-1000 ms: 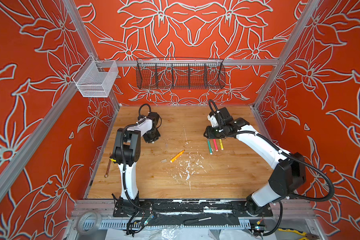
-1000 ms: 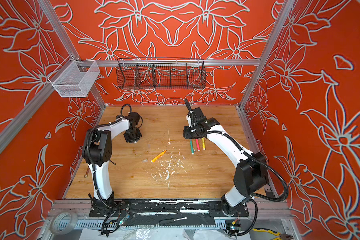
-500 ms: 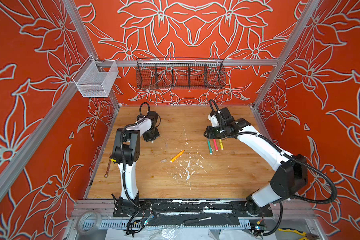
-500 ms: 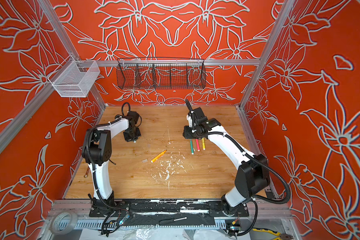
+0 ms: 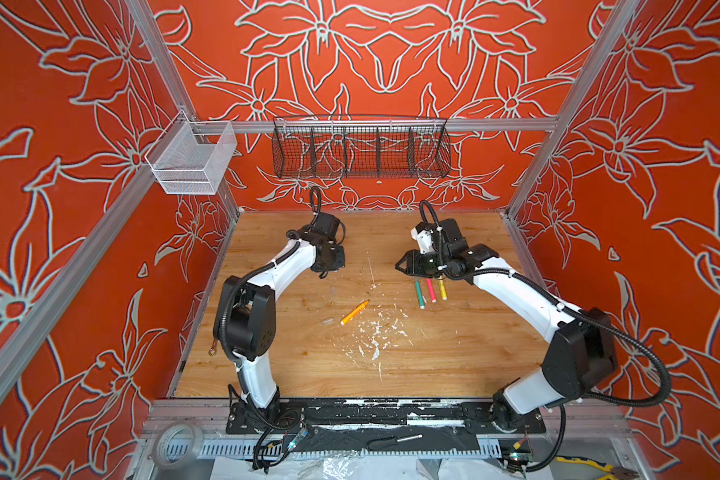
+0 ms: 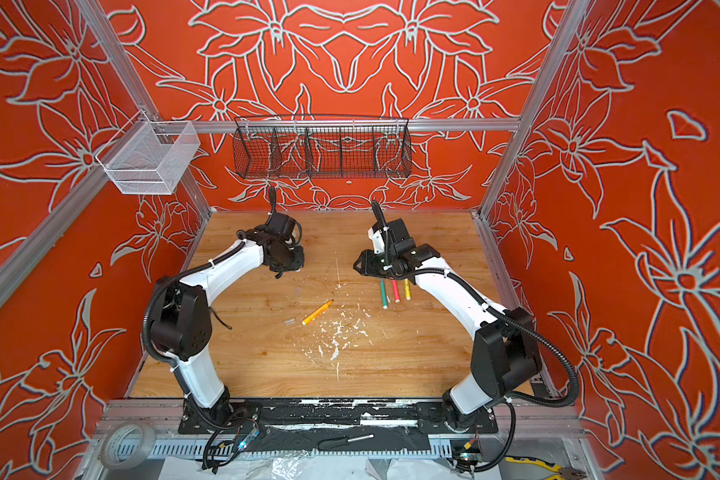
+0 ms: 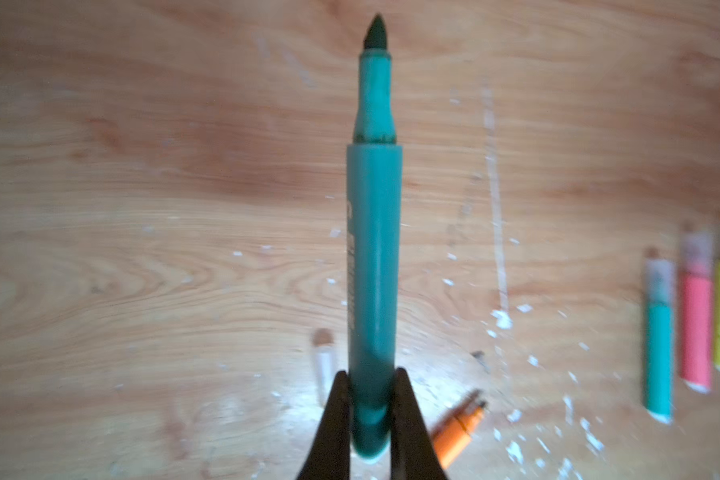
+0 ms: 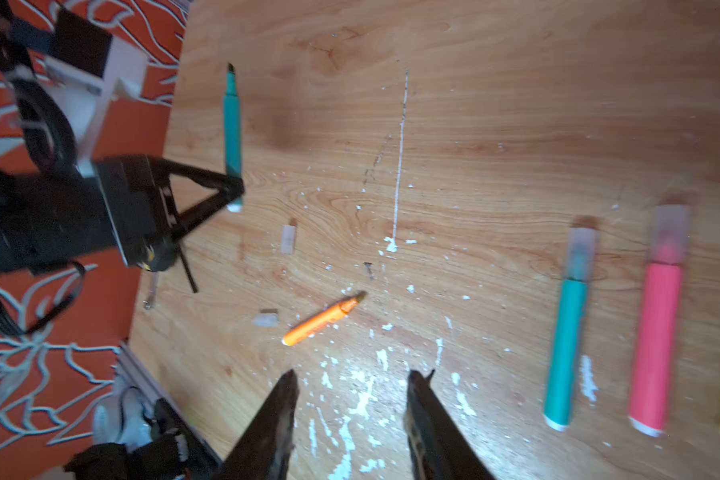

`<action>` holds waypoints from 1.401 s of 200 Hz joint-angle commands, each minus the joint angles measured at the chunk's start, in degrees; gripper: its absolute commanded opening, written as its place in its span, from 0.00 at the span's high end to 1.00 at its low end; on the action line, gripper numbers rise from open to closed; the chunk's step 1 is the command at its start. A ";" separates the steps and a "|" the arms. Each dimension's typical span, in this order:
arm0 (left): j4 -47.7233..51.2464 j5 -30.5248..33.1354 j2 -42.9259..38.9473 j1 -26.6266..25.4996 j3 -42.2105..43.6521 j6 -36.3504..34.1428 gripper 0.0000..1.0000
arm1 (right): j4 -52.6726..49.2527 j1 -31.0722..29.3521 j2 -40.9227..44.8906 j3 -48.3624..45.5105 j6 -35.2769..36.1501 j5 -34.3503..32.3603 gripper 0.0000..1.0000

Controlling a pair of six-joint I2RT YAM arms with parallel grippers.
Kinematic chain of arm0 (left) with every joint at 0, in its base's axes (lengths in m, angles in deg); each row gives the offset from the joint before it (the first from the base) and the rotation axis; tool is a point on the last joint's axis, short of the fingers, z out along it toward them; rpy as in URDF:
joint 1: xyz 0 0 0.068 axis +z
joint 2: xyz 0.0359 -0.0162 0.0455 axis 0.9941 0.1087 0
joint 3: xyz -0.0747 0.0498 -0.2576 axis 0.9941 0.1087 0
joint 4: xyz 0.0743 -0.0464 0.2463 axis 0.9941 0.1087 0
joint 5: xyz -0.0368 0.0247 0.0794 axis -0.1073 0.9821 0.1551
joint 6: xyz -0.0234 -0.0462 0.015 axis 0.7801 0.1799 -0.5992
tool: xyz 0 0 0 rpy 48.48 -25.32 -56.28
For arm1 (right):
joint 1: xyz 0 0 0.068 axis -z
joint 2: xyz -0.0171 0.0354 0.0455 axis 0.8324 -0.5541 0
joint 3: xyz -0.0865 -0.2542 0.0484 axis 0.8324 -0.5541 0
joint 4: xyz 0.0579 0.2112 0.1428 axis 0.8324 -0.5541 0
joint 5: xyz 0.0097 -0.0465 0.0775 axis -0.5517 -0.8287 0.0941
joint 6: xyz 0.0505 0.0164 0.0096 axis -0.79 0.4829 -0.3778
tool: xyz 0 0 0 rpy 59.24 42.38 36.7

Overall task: Insert the pens into the pen caps
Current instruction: 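Raise the slim green marker upright with the left gripper while the right gripper approaches, then bring the right gripper to the slim green marker's tip above the left gripper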

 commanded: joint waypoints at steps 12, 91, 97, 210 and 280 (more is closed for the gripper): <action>-9.33 -12.88 -6.47 -4.30 5.56 -4.97 1.00 | 9.97 -0.32 -0.13 -0.49 -6.23 6.53 0.48; -15.69 -24.67 -11.07 -6.75 10.01 -7.27 1.00 | 17.65 -1.21 -5.97 2.03 -12.09 10.27 0.47; -15.69 -24.90 -11.28 -6.75 10.08 -7.39 1.00 | 17.64 -1.22 -6.43 2.33 -12.21 10.19 0.47; -17.77 -26.75 -12.37 -6.92 11.35 -7.05 1.00 | 18.36 -2.86 -9.15 4.66 -14.09 11.08 0.89; -17.46 -25.95 -12.20 -6.92 11.27 -6.37 0.72 | 17.91 -2.96 -7.02 3.43 -13.26 9.12 1.00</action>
